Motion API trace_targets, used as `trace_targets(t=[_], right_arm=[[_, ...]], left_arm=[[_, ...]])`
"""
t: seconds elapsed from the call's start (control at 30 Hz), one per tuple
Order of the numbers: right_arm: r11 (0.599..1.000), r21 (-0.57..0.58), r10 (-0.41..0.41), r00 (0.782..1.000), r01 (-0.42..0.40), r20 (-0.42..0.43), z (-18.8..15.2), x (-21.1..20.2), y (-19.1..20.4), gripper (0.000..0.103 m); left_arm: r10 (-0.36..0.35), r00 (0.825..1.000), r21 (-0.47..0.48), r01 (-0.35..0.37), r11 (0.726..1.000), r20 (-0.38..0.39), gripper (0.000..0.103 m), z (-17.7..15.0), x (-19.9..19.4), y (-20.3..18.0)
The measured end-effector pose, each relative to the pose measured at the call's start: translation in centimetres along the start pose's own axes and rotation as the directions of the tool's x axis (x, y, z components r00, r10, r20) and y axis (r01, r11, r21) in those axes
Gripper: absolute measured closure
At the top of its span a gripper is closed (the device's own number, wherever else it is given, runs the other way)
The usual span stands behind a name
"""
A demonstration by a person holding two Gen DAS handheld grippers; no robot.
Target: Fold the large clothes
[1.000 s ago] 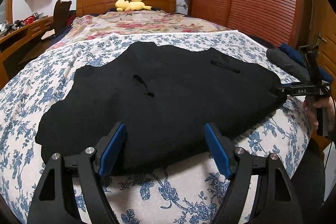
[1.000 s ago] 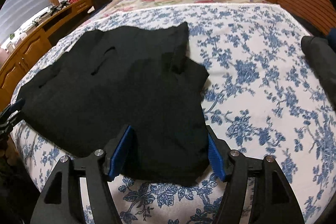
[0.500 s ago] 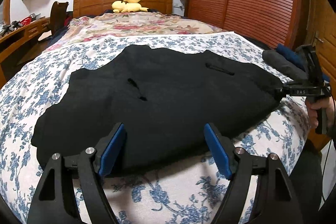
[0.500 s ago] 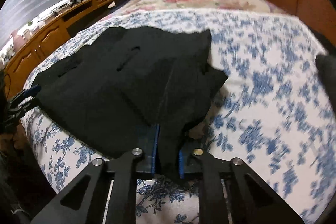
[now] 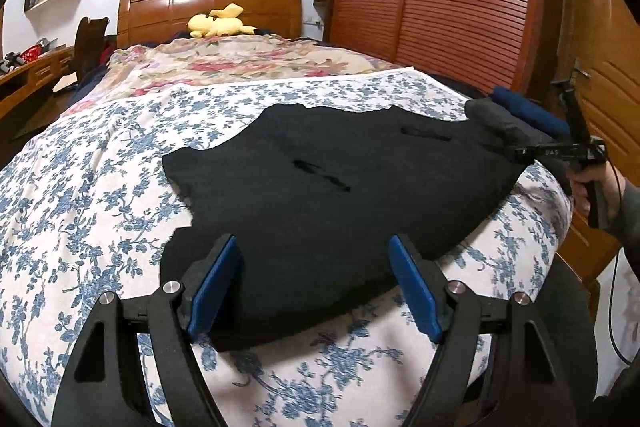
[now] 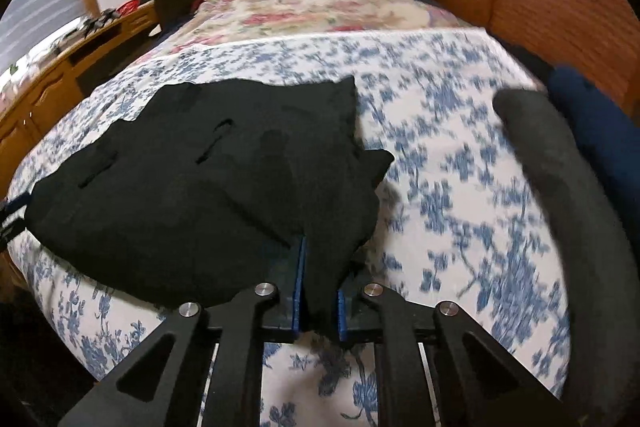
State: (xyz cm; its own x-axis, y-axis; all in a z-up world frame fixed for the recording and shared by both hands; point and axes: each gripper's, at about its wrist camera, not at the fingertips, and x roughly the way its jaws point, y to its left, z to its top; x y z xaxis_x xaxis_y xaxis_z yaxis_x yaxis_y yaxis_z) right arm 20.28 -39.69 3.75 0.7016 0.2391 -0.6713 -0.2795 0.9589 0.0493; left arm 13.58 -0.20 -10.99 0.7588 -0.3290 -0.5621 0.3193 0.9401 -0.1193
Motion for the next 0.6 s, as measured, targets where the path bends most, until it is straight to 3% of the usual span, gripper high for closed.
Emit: trace_targets(t=[0.17, 0.23, 0.4, 0.6], right_arm=[[0.995, 0.092, -0.043, 0.998, 0.039, 0.045, 0.2, -0.4, -0.6, 0.071], [0.993, 0.115, -0.028, 0.997, 0.019, 0.079, 0.4, -0.7, -0.6, 0.055], [0.993, 0.112, -0.058, 0.991, 0.045, 0.12, 0.9, -0.7, 0.9, 0.029], [0.988, 0.113, -0.106, 0.994, 0.101, 0.037, 0.4, 2.5, 1.2, 0.025]], left_arm=[[-0.005, 1.0, -0.003, 0.005, 1.0, -0.007, 0.025, -0.3, 0.1, -0.4], [-0.003, 1.0, -0.003, 0.003, 1.0, -0.013, 0.025, -0.4, 0.3, -0.5], [0.0, 1.0, -0.006, 0.0, 1.0, -0.017, 0.025, -0.5, 0.5, -0.3], [0.002, 1.0, -0.005, -0.002, 1.0, -0.017, 0.025, -0.4, 0.5, -0.3]])
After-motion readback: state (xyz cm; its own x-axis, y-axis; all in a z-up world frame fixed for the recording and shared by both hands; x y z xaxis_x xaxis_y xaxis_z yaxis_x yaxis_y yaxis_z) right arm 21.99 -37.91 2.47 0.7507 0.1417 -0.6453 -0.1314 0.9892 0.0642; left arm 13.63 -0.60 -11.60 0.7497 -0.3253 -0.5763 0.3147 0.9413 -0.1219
